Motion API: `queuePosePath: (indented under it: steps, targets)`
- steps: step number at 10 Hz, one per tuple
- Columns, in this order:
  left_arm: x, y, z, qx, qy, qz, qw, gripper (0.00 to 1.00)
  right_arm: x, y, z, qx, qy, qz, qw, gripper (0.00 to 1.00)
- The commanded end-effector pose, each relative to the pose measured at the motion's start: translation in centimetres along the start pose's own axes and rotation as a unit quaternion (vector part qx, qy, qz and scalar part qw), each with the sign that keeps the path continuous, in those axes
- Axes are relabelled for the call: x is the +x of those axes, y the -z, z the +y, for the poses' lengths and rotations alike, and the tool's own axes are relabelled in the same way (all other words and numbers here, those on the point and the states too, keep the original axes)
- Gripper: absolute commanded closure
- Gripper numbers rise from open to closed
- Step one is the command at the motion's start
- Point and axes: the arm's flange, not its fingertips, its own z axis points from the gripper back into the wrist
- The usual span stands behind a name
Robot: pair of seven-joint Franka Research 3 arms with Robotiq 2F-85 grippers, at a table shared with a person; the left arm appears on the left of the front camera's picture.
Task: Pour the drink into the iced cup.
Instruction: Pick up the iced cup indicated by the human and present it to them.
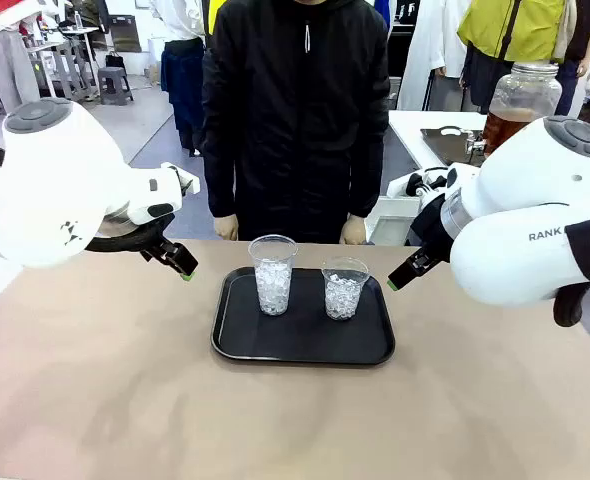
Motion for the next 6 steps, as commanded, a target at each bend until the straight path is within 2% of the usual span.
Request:
queuePosePath:
  steps: [1,6]
  targets:
    - [-0.11,-0.10,0.05,0.002,0.002,-0.006,1.000,0.00,0.03,-0.05,-0.04,0.000,0.001,-0.002,1.000,0.00]
    - [-0.11,-0.10,0.05,0.002,0.002,-0.006,1.000,0.00,0.03,-0.05,-0.04,0.000,0.001,-0.002,1.000,0.00]
